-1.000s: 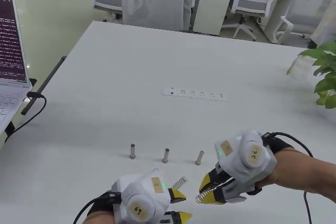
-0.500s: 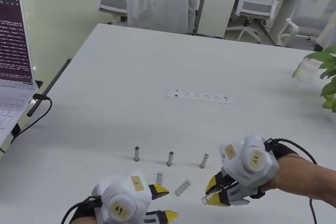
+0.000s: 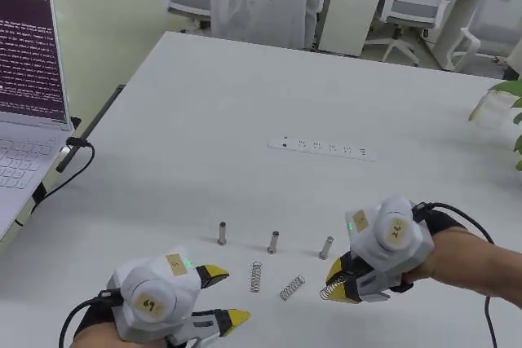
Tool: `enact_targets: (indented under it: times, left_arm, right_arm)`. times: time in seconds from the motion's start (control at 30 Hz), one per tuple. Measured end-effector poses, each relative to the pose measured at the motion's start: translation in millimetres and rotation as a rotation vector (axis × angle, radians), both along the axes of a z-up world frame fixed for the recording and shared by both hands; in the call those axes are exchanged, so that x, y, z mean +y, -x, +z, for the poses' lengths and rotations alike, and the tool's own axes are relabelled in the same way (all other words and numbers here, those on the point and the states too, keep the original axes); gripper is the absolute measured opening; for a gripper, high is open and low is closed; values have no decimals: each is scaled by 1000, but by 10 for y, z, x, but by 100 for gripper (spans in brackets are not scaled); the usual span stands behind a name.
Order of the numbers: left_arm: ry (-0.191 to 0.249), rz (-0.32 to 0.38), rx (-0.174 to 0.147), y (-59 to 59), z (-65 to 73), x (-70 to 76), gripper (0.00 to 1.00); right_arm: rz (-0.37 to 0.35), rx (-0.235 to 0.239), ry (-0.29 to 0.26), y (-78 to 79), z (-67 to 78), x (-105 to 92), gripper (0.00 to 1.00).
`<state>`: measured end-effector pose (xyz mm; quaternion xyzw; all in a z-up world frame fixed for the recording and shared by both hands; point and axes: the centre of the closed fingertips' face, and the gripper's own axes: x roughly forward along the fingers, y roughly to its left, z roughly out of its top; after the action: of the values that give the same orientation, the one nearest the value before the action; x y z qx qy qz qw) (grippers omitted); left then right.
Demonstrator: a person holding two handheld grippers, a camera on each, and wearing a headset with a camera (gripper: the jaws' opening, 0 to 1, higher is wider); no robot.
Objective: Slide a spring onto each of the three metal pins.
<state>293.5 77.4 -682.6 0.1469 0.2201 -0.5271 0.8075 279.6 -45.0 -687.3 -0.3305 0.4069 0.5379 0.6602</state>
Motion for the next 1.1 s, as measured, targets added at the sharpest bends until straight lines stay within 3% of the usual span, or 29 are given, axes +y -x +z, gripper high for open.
enact_targets:
  times: [0.17, 0.53, 1.1]
  left_arm:
    - [11, 36, 20, -18, -3, 118, 37]
    - [-3, 99, 34, -41, -63, 396, 45]
    - [21, 216, 50, -148, -27, 763, 53]
  right_arm:
    - [-3, 11, -6, -64, -9, 50, 8]
    - [26, 11, 10, -242, -25, 197, 8]
    - [64, -2, 4, -588, 12, 576, 8]
